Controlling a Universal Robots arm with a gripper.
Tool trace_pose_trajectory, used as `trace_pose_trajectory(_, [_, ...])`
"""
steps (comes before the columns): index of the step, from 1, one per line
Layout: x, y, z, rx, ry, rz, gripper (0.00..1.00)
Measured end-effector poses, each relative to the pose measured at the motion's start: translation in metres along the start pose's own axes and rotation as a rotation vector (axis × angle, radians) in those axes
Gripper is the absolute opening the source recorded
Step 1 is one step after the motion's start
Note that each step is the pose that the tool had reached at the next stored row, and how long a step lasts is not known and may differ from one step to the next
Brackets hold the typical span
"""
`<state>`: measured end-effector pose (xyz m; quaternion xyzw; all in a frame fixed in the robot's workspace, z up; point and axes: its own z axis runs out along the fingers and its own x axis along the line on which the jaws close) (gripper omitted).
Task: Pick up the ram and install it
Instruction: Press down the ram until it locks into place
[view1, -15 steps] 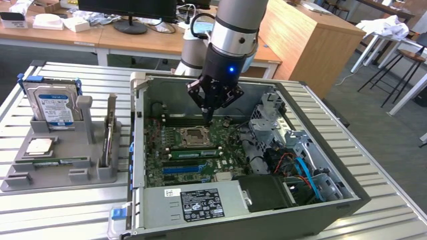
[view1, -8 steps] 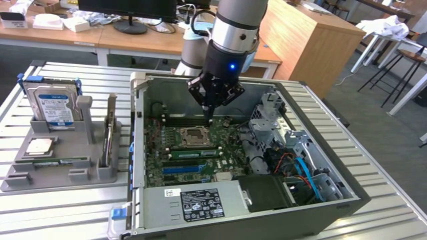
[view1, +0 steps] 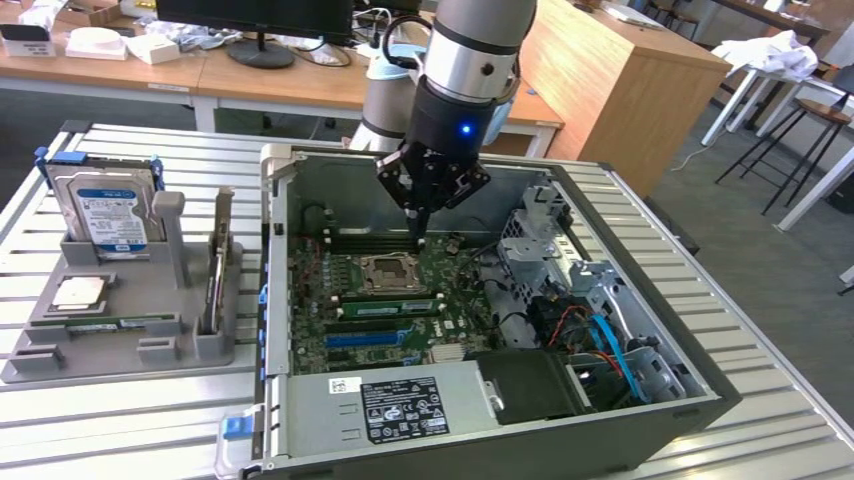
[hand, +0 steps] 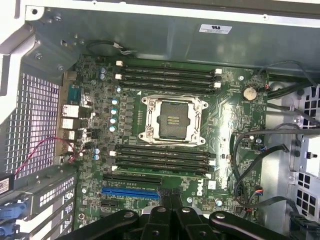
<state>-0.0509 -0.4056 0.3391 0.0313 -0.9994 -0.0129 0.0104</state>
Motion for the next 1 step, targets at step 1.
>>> trace_pose_trajectory(1, [0.0,0.0,0.0,0.0,0.0,0.0,0.1])
